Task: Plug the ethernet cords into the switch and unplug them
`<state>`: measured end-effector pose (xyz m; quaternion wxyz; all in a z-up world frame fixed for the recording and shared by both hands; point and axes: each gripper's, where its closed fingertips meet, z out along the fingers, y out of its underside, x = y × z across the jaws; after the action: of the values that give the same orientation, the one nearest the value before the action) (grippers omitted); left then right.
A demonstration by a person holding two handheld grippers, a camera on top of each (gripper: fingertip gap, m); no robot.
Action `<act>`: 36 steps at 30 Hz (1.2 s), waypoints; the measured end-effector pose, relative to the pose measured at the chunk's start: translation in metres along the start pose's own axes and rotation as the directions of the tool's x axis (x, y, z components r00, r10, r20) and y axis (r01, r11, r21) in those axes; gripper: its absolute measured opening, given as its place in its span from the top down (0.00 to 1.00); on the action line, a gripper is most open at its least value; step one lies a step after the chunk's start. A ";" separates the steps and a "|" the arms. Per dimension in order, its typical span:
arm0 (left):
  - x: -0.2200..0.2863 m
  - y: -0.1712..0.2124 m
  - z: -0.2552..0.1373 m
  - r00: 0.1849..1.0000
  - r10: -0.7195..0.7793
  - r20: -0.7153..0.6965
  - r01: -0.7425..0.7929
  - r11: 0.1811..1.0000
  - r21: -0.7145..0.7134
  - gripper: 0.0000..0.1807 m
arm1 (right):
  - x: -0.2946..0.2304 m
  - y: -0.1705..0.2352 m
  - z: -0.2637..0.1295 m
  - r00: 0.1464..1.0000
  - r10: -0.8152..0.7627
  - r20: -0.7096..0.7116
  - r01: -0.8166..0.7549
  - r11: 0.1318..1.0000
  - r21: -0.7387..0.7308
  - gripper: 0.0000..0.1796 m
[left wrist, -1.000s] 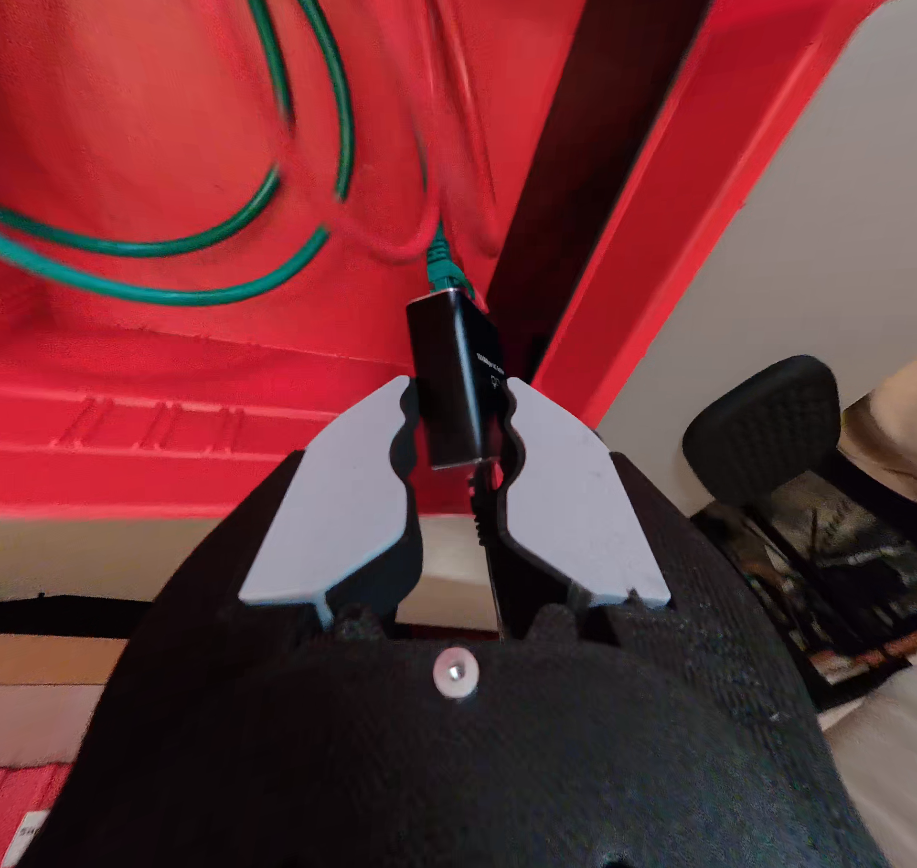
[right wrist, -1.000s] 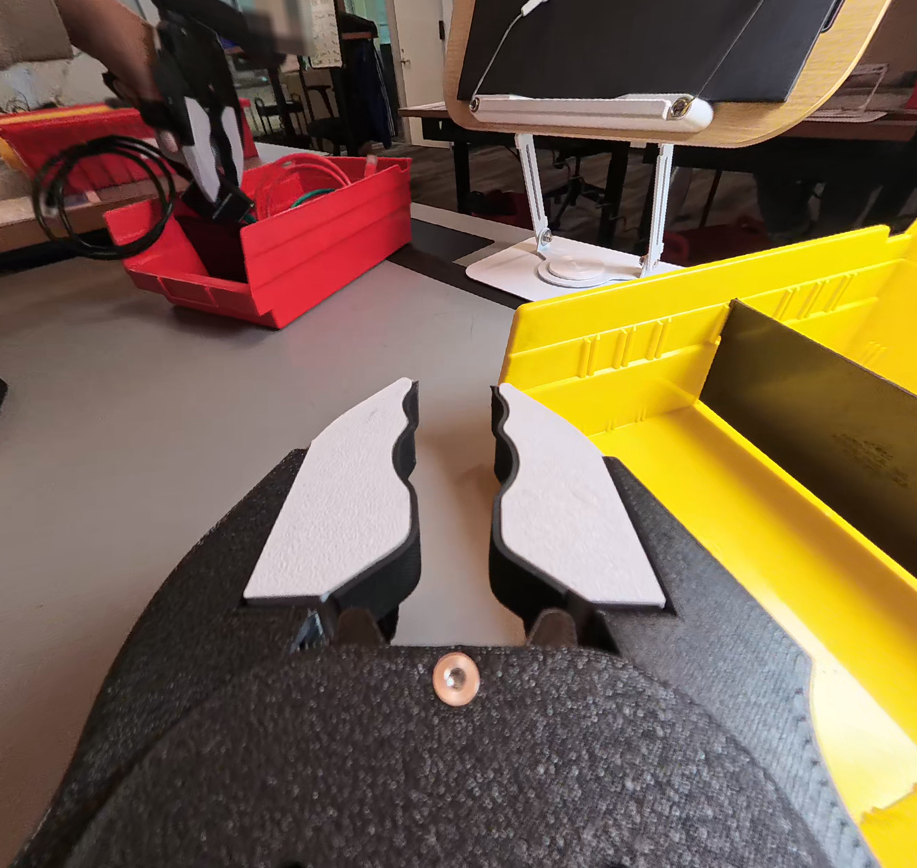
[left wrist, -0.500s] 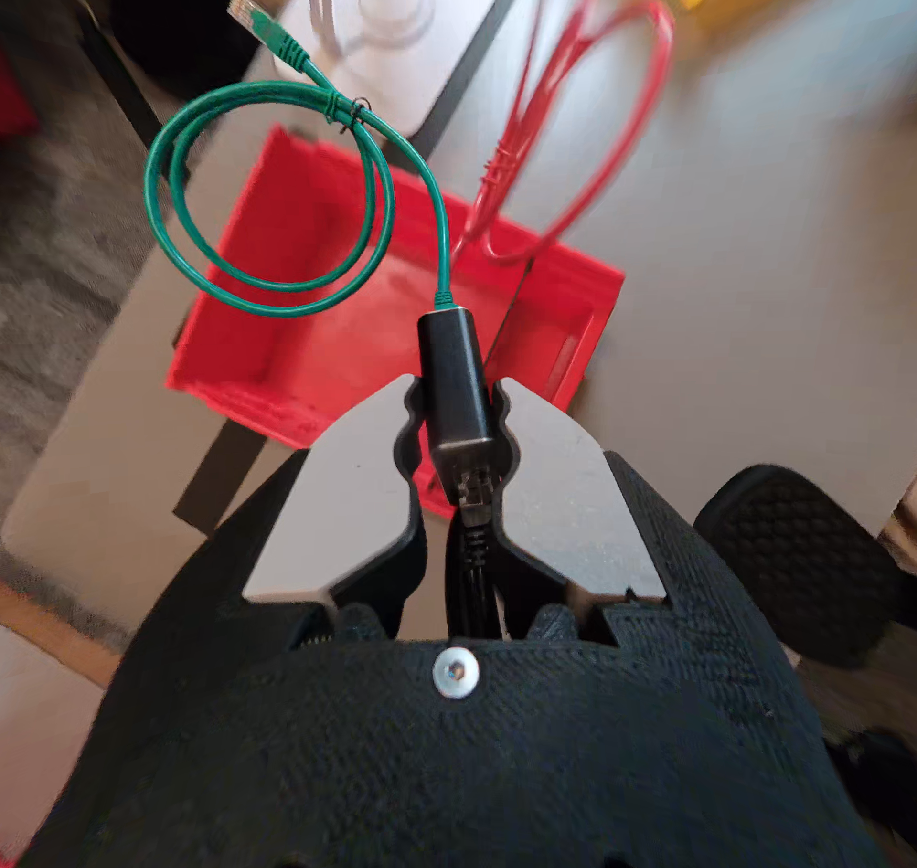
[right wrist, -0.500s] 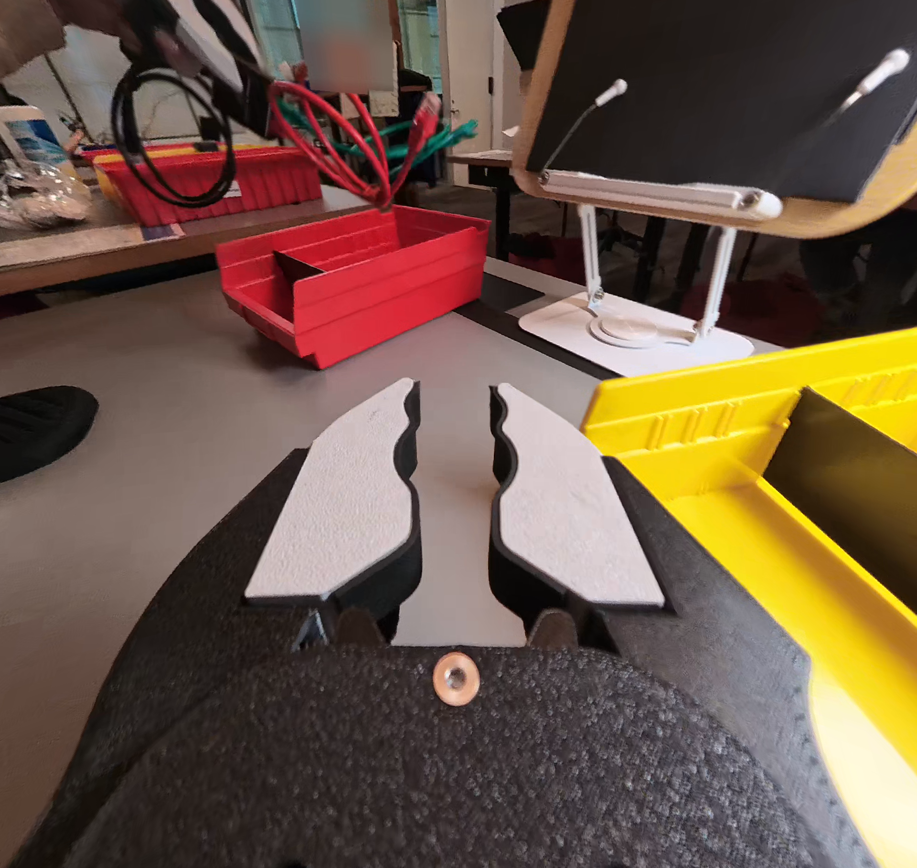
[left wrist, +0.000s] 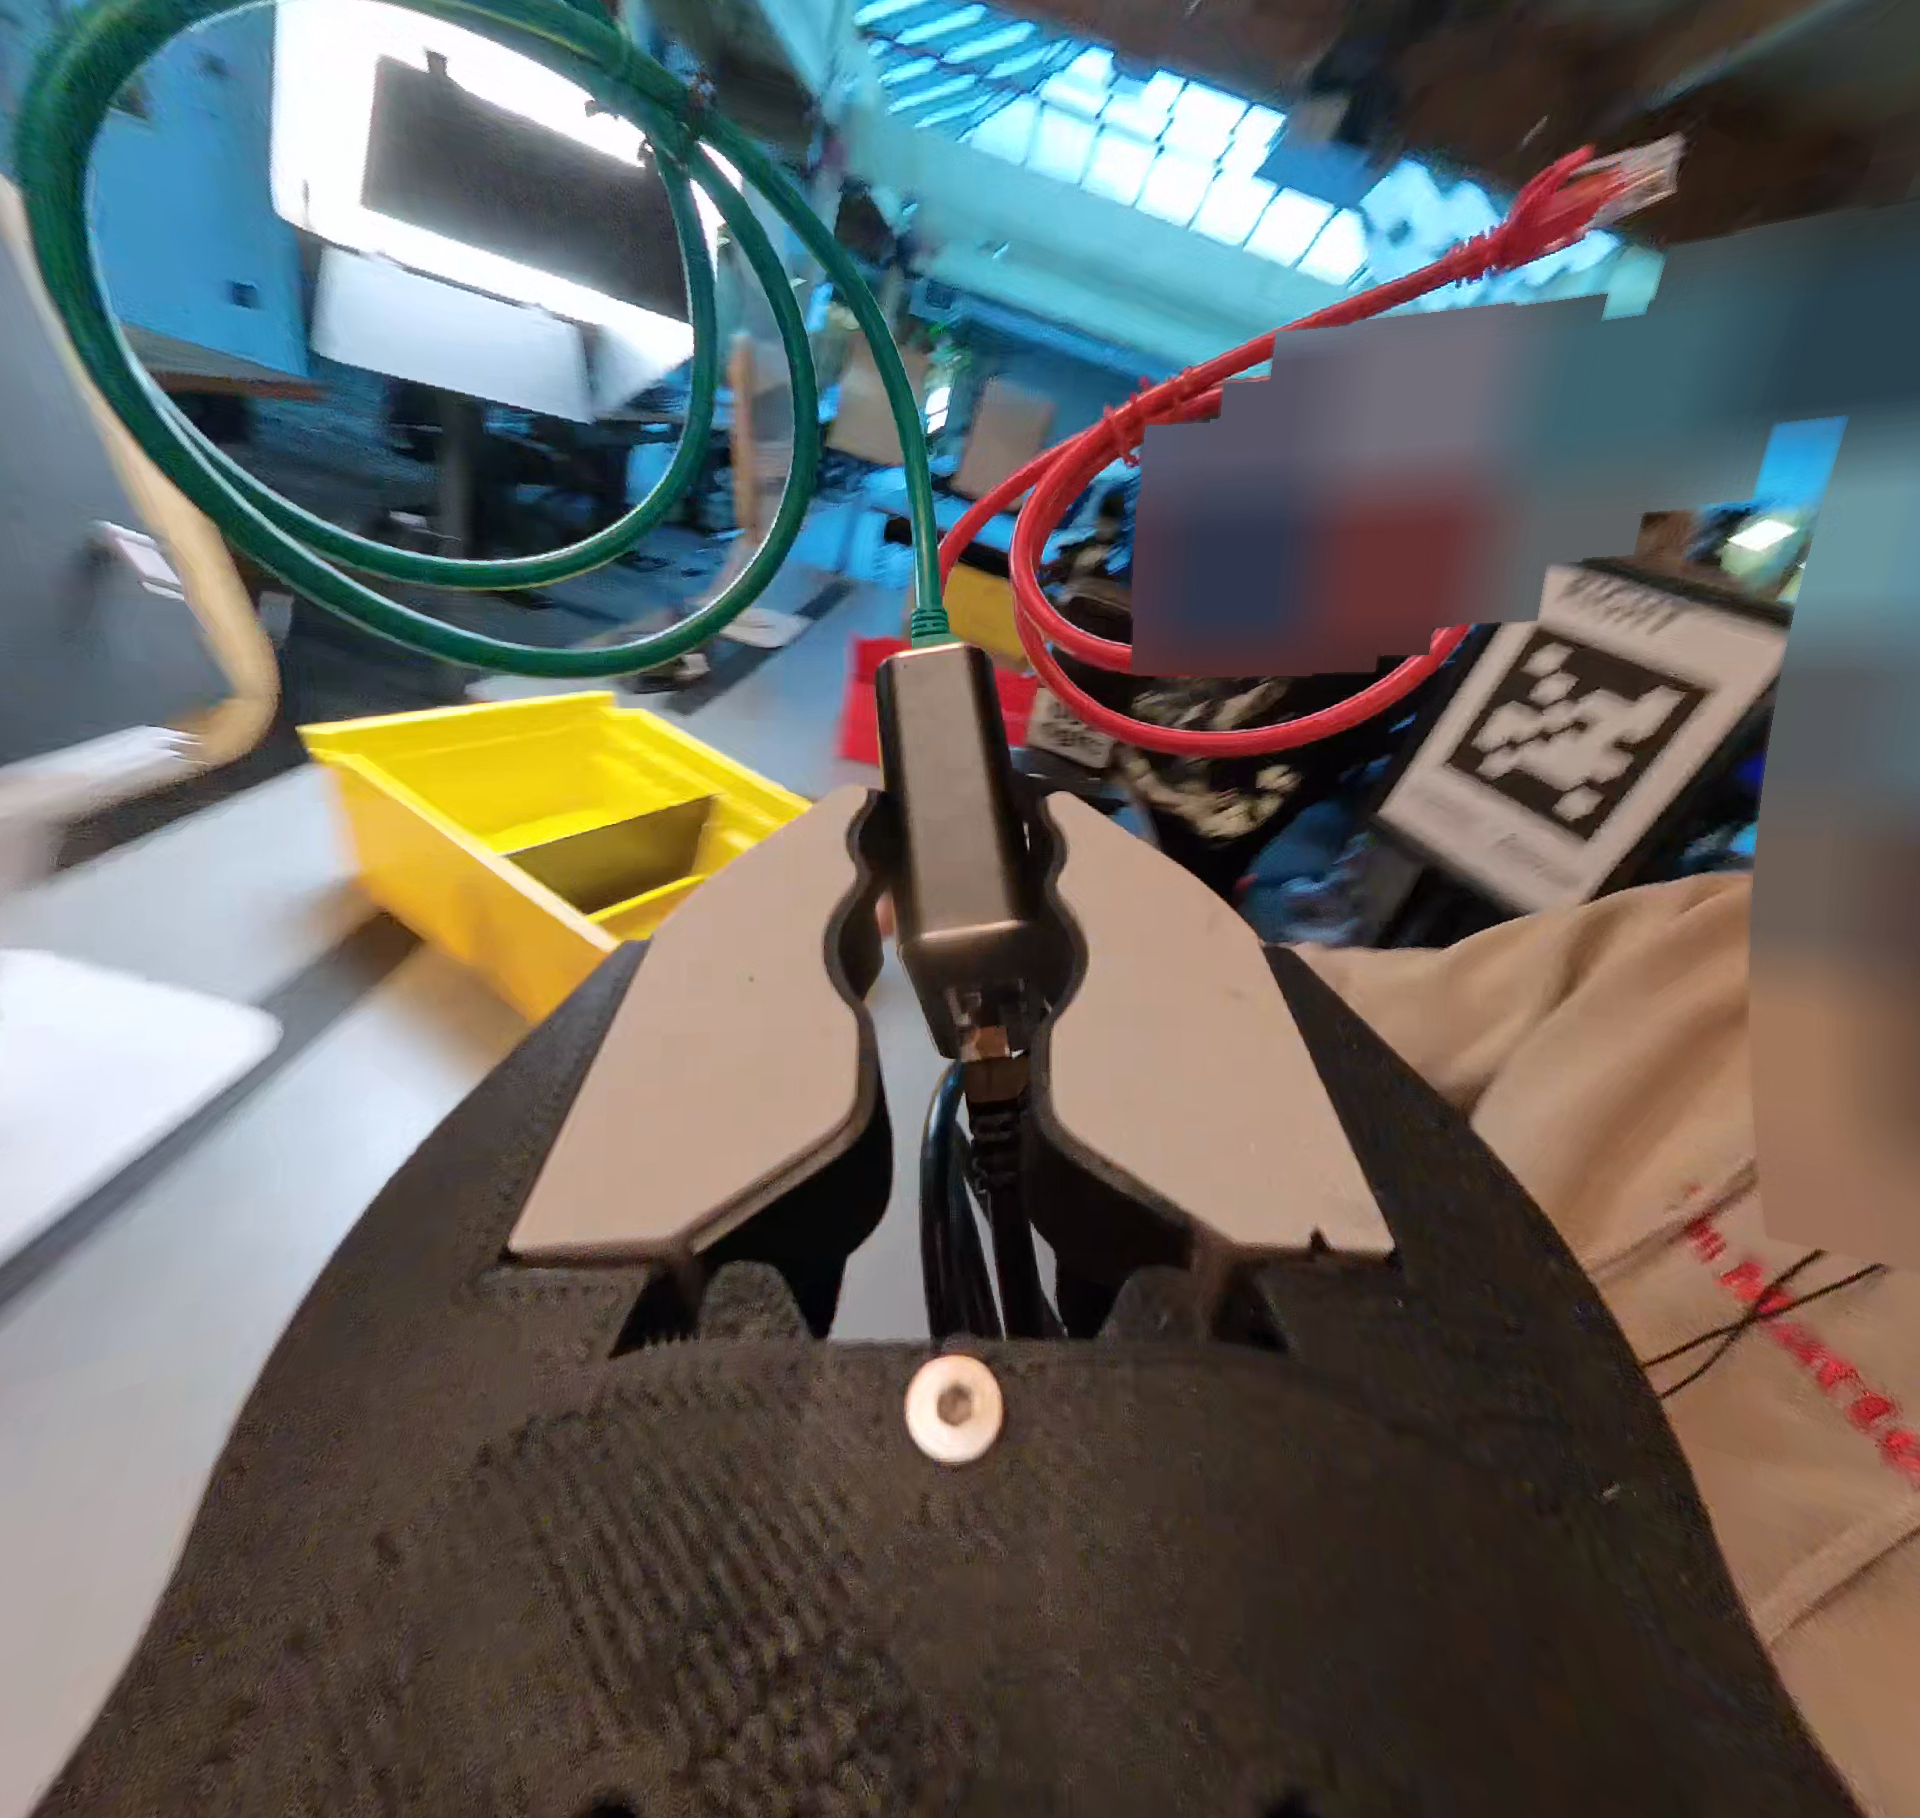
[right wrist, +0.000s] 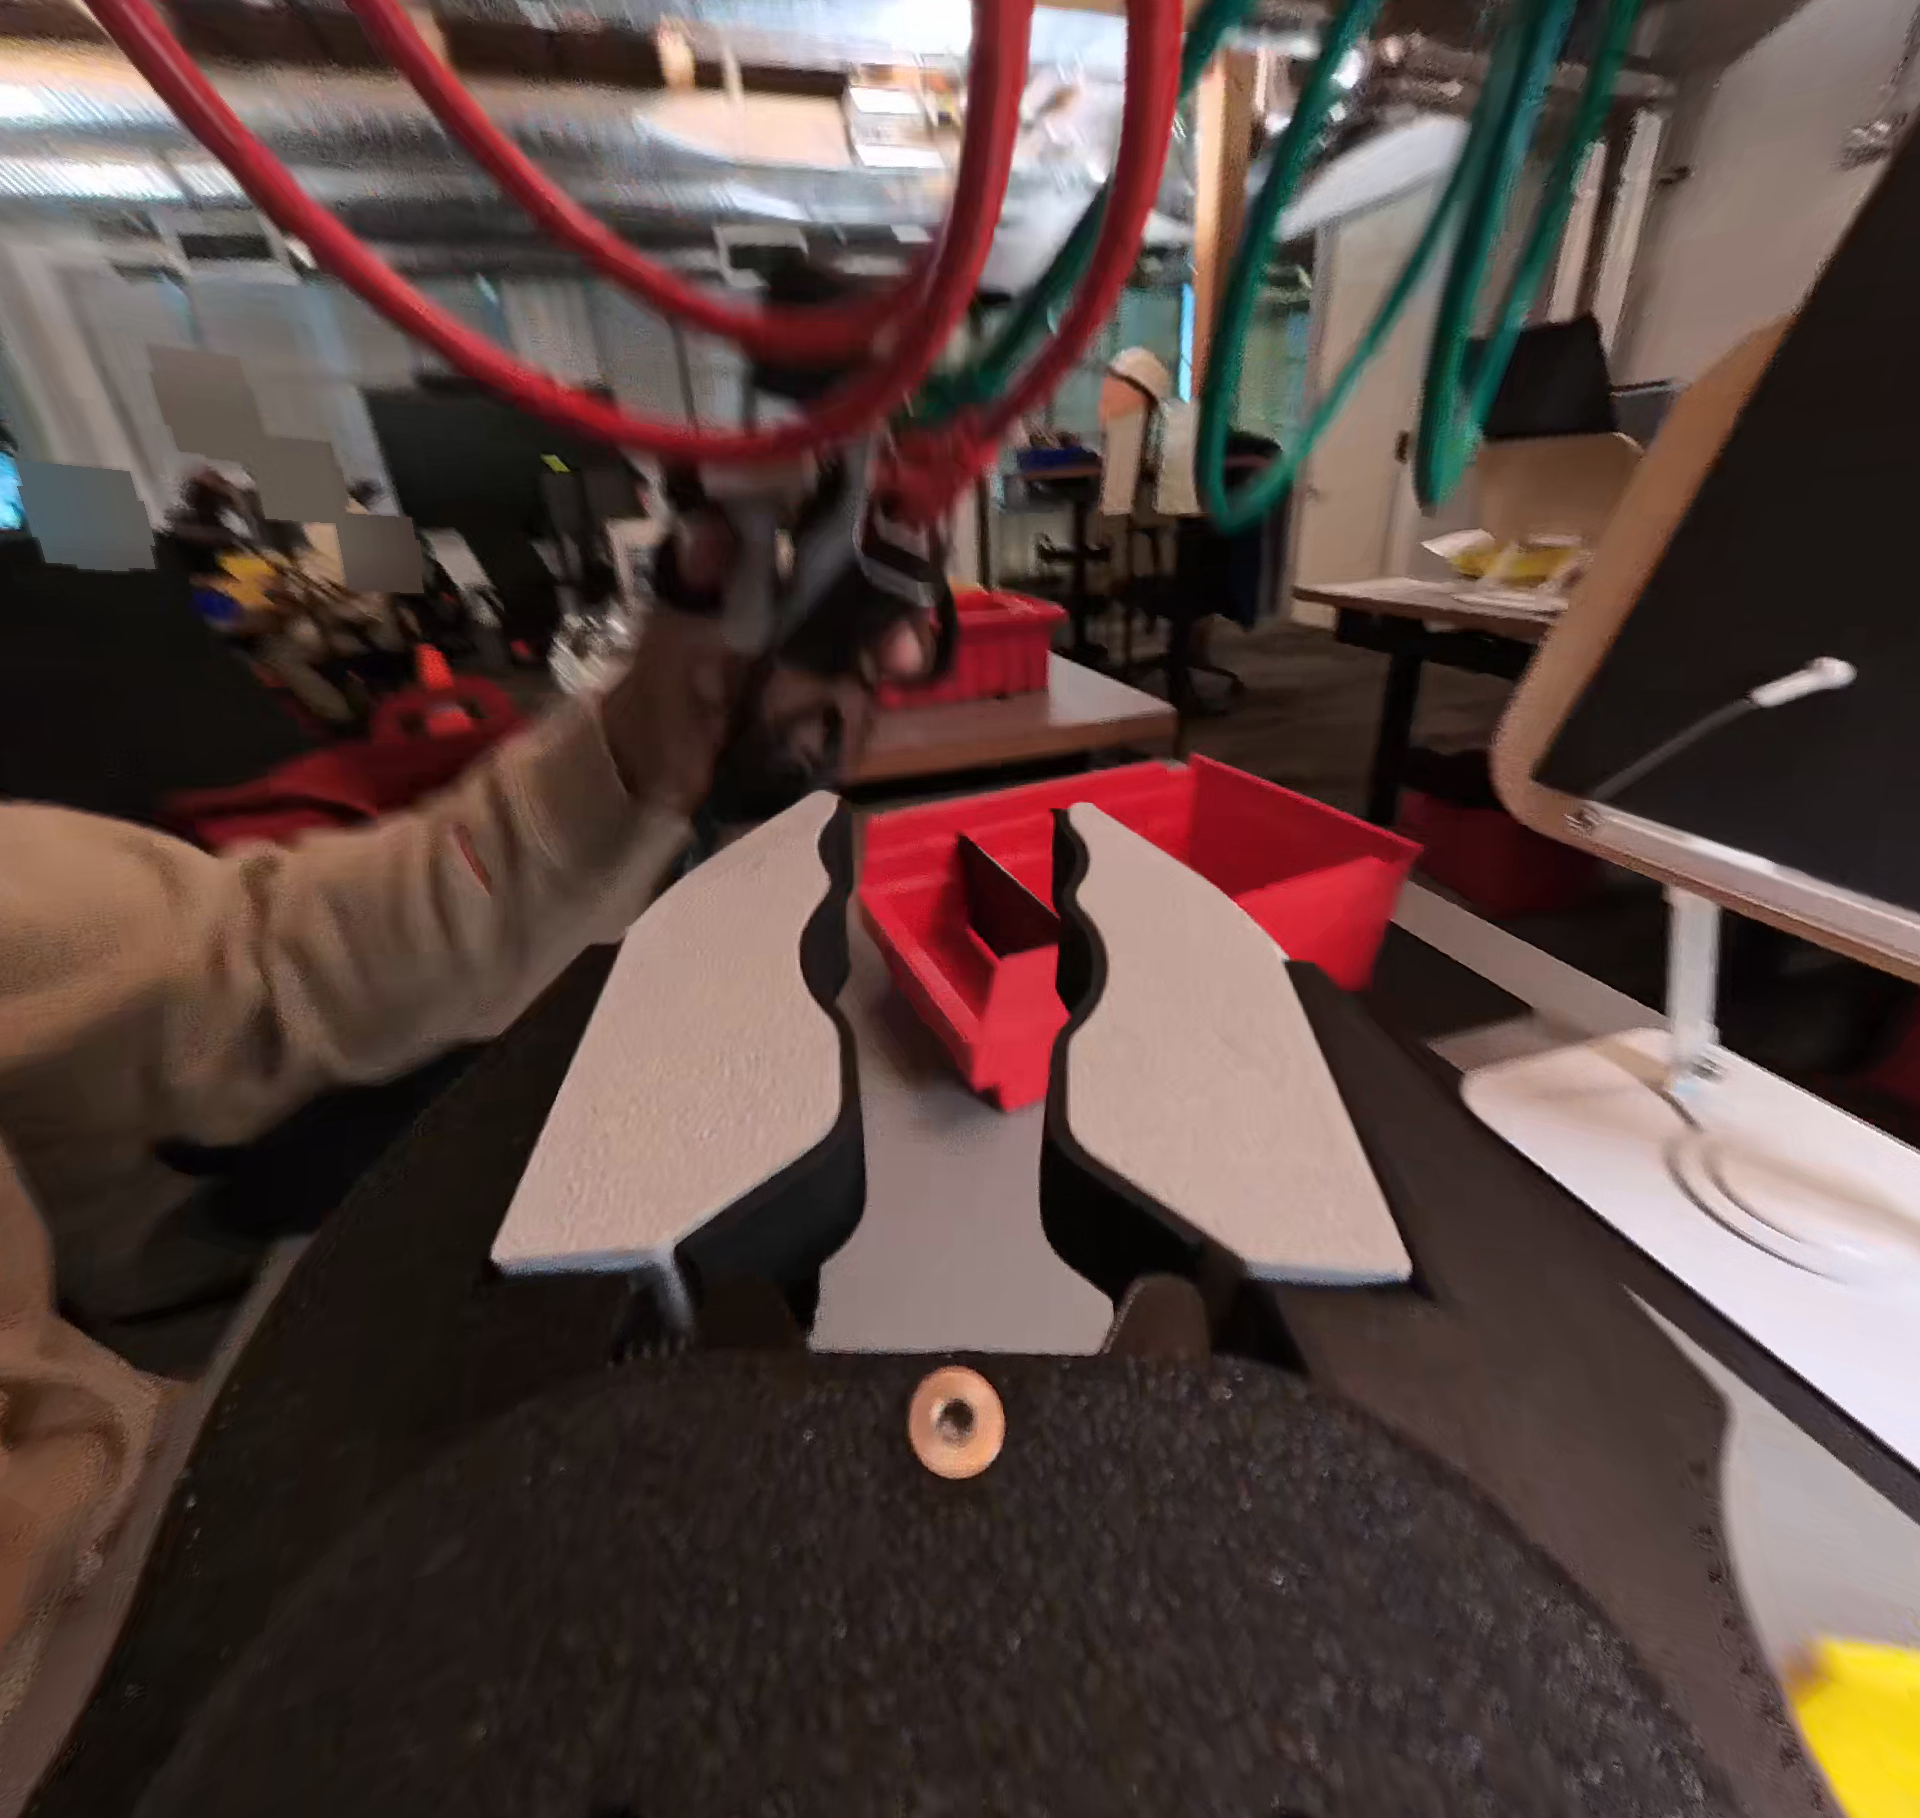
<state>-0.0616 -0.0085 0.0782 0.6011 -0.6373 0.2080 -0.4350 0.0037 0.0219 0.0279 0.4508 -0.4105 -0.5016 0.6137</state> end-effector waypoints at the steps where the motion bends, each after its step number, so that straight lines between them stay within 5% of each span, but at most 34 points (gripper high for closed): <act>1: 0.002 0.011 0.013 0.997 -0.055 -0.051 0.056 0.998 0.025 0.86 | -0.006 -0.008 0.000 0.999 0.031 0.035 -0.033 0.999 0.043 0.80; 8: -0.001 0.069 0.067 0.938 -0.245 -0.244 0.273 0.958 0.090 0.86 | -0.003 0.007 -0.002 0.997 0.067 -0.033 -0.069 0.996 -0.057 0.83; 14: -0.004 0.091 0.066 0.983 -0.135 -0.125 0.132 0.991 -0.031 0.86 | -0.004 0.021 -0.005 0.989 0.149 0.017 -0.143 0.972 -0.188 0.86; 20: 0.012 0.109 0.072 0.990 -0.060 -0.130 0.038 0.986 -0.165 0.82 | -0.015 0.010 -0.008 0.976 0.204 0.076 -0.191 0.970 -0.149 0.87; 27: 0.014 0.116 0.067 0.996 0.055 -0.072 -0.074 0.952 -0.296 0.85 | -0.026 0.013 -0.006 0.991 0.034 0.131 -0.014 0.988 -0.152 0.87; 36: 0.018 0.137 0.040 0.997 0.031 -0.074 -0.065 0.853 -0.518 0.86 | -0.039 0.053 0.004 0.979 0.035 0.198 0.026 0.954 -0.299 0.86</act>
<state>0.0154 -0.0254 -0.0419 0.4104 -0.7564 0.3525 -0.3675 0.0019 -0.0215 -0.0217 0.3287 -0.4111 -0.6312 0.5697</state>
